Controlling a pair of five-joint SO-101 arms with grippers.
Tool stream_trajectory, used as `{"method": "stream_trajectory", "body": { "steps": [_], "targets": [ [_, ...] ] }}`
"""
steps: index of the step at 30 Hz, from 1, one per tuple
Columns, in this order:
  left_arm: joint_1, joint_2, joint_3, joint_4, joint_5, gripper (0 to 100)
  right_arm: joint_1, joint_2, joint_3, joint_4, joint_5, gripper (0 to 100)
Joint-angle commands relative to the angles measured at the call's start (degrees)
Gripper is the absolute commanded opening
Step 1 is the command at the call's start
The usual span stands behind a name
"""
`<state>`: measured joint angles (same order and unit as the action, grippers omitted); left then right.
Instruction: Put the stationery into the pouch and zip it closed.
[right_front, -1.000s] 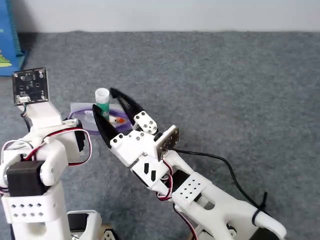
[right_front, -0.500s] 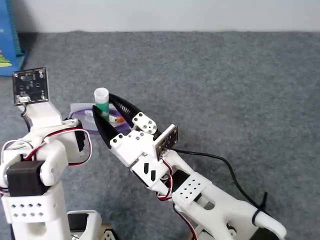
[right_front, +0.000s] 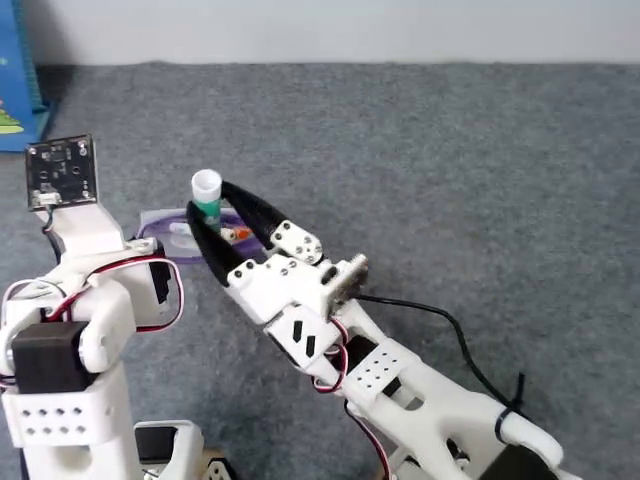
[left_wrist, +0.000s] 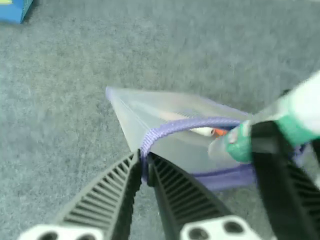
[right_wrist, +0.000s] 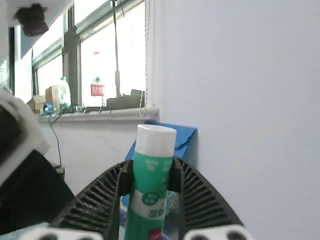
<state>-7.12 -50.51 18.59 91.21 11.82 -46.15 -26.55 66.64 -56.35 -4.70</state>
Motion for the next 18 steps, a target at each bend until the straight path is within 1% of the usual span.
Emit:
{"method": "stream_trajectory", "body": {
  "steps": [1, 5, 7, 12, 15, 18],
  "targets": [
    [0.18, 0.18, -7.25, 1.14, 0.62, 1, 1.45, -0.40, -1.32, -2.59, 0.70, 0.8],
    [4.04, 0.35, -13.32, 4.48, 1.49, 1, 1.19, -1.98, -1.23, -2.77, 0.62, 0.8],
    [5.36, 0.35, -14.02, 4.92, 2.55, 1, 0.40, -2.77, -1.23, -2.68, 0.53, 0.8],
    [5.27, 0.35, -13.05, 4.75, 2.64, 1, -1.71, -2.42, -1.05, -2.68, 0.26, 0.8],
    [5.27, 0.35, -12.53, 4.75, 2.64, 1, -1.71, -1.54, -1.05, -2.68, 0.00, 0.8],
    [5.19, 0.26, -12.53, 4.84, 2.64, 1, -1.71, 0.48, -1.05, -2.68, -3.08, 0.8]
  ]
}}
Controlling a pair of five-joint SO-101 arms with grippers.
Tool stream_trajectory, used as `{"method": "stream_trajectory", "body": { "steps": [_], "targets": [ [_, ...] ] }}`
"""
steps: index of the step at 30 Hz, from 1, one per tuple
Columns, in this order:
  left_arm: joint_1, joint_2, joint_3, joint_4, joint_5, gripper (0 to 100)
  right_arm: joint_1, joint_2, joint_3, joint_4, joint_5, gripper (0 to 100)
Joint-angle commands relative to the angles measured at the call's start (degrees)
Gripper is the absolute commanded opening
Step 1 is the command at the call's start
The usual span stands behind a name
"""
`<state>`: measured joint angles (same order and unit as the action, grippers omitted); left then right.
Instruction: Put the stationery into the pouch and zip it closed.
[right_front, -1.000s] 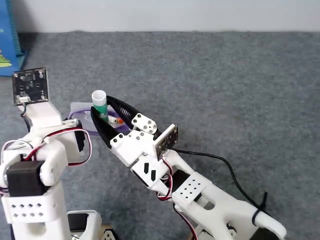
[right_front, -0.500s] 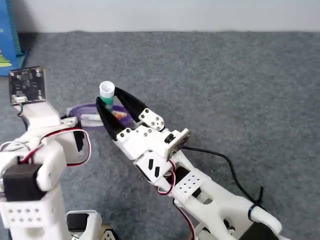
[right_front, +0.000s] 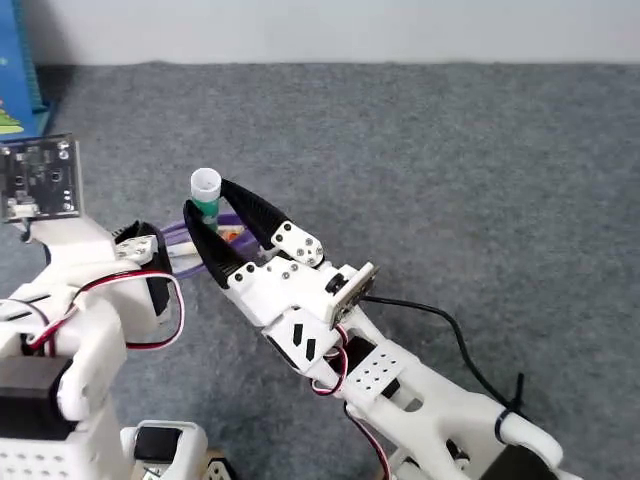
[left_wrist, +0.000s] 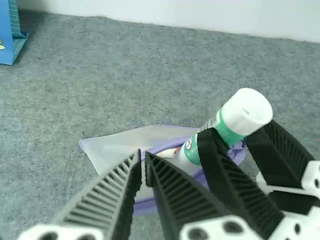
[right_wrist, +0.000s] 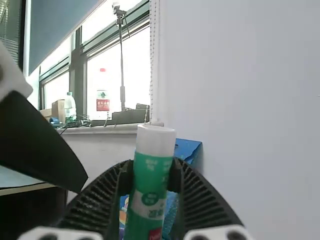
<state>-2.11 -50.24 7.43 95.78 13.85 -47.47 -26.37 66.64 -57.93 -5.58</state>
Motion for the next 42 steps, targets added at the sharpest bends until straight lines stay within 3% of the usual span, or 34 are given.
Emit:
{"method": "stream_trajectory", "body": {
  "steps": [1, 8, 14, 23, 34, 42],
  "targets": [
    [0.18, 0.00, -1.36, 0.44, 0.44, 1, -0.31, 1.19, -1.14, -1.10, -2.64, 0.8],
    [-8.88, 0.26, 1.45, 0.97, -1.76, 1, 2.42, 6.20, -5.10, -1.19, -2.99, 0.8],
    [-8.79, 0.35, 8.22, -3.60, -3.78, 2, 1.89, 8.31, -6.86, -1.10, -2.99, 0.8],
    [-8.79, 0.35, 10.51, -6.24, -3.43, 17, 1.27, 8.48, -6.77, -1.10, -2.99, 0.8],
    [-8.62, -0.18, 5.41, -4.66, -3.34, 17, 1.27, 8.57, -6.59, -1.01, -2.99, 0.8],
    [-2.99, -0.09, 4.09, -2.90, -2.81, 17, 1.45, 8.57, -6.51, -1.01, -2.99, 0.8]
  ]
}}
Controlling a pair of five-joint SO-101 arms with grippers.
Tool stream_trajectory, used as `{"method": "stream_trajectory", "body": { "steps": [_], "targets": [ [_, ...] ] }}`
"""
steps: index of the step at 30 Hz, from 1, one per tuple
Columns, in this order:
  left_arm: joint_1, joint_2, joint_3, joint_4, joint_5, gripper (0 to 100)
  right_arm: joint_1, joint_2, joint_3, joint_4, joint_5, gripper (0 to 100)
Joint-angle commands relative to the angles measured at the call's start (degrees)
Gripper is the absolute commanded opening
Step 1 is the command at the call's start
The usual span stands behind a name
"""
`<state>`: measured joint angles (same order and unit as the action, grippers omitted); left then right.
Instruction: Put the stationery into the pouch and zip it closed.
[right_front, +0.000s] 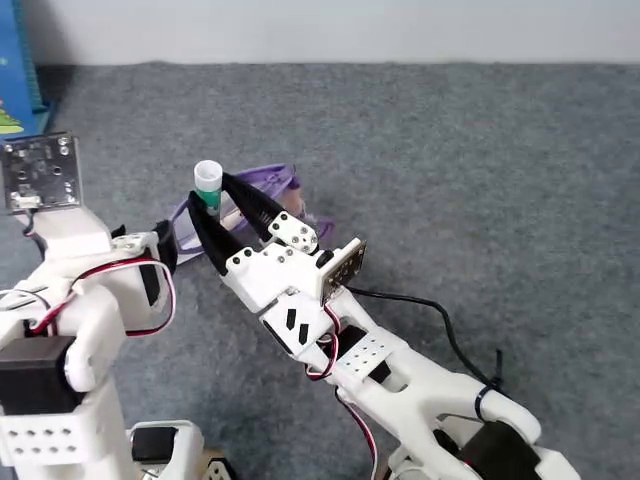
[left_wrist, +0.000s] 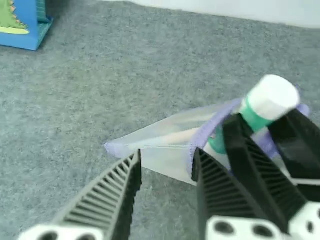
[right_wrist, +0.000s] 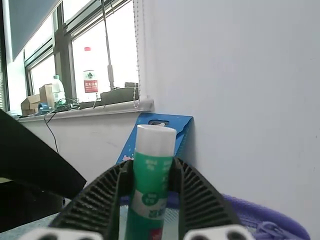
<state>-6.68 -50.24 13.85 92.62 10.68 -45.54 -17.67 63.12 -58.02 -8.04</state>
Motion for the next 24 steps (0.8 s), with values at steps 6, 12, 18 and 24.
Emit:
{"method": "stream_trajectory", "body": {
  "steps": [6, 12, 18, 24],
  "targets": [
    [1.49, -0.18, 2.51, -4.22, 2.20, 17, -0.57, -0.13, -2.99, -0.92, -0.53, 0.8],
    [1.85, -3.96, -0.84, -1.32, 2.20, 17, -0.57, -0.13, -2.64, -0.92, -0.53, 0.8],
    [4.22, -10.90, 0.75, -0.70, 2.20, 17, -0.57, -0.04, -2.64, -0.92, -0.53, 0.8],
    [6.07, -10.37, 6.02, -3.52, 2.20, 17, -0.40, -0.04, -2.55, -0.92, -0.53, 0.8]
  ]
}}
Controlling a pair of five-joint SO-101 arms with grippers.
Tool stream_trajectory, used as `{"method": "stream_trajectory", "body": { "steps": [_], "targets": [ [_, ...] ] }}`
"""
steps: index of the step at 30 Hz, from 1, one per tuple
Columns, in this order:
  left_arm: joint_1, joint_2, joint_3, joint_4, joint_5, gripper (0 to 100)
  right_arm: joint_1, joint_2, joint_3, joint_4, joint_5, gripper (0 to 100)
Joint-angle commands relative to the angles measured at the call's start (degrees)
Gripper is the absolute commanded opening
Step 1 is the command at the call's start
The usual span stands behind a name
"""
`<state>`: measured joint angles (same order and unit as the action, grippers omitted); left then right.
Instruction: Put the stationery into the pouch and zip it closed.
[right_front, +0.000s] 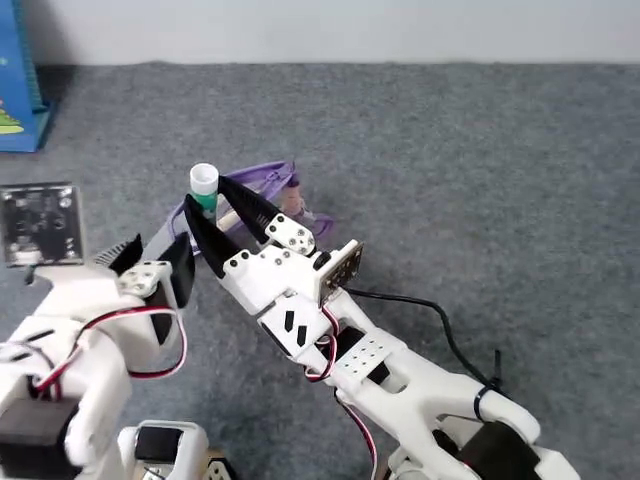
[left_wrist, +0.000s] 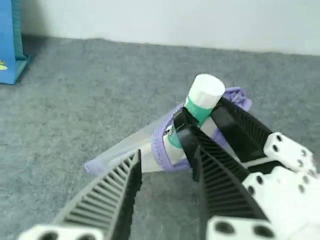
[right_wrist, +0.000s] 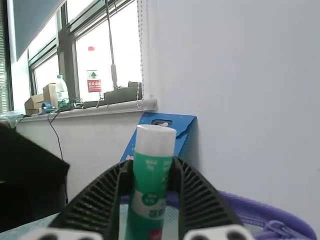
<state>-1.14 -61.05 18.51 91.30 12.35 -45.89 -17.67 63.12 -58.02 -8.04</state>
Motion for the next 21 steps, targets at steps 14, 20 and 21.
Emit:
{"method": "stream_trajectory", "body": {
  "steps": [14, 20, 21],
  "targets": [
    [-5.01, 2.11, 8.48, -7.30, 0.44, 17, -0.04, -0.04, -2.55, -0.92, -0.53, 0.8],
    [-5.36, 2.11, 12.97, -11.52, 0.44, 8, -0.04, -0.22, -2.46, -0.66, -0.26, 1.3],
    [-5.36, 2.11, 13.58, -12.13, 0.44, 6, -0.04, -0.75, -2.37, 0.57, -0.18, 1.3]
  ]
}}
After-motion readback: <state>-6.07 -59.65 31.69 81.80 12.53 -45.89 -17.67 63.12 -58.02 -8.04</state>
